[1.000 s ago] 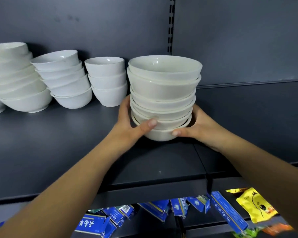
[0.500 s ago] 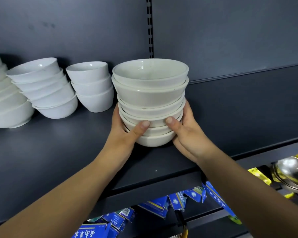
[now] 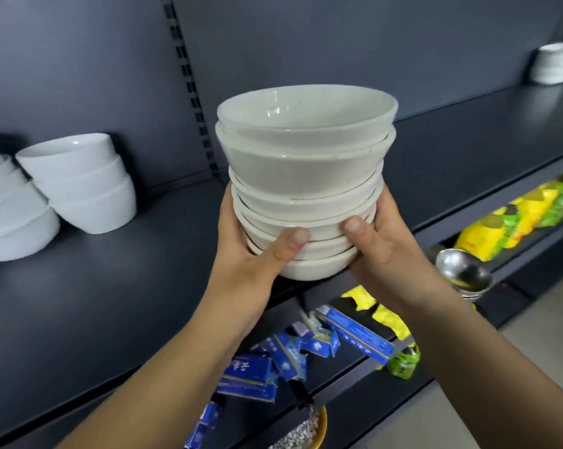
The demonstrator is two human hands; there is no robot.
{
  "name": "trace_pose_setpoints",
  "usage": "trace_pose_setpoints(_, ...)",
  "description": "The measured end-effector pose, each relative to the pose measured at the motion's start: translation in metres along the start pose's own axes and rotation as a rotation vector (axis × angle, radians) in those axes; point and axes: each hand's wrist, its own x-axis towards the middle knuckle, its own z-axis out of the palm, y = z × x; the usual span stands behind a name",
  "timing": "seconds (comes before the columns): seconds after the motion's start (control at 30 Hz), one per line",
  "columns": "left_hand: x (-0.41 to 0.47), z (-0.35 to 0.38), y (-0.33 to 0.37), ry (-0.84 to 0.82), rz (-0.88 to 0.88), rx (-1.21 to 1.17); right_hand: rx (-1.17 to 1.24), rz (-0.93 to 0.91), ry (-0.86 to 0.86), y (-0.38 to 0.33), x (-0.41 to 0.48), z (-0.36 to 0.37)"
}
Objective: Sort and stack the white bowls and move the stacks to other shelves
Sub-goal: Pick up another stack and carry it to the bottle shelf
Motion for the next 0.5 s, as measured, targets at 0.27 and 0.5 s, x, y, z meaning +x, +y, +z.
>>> trace_pose_setpoints(0.27, -0.015, 0.163, -0.047, -0.143, -0.059, -0.155, -0.110, -0.063, 0.196, -0.077, -0.095, -0.122)
trace_pose_setpoints(0.5, -0.046, 0.310, -0.117, -0.310, -0.194, -0.252, -0.178, -0.091, 0.427, -0.122, -0.203, -0.239)
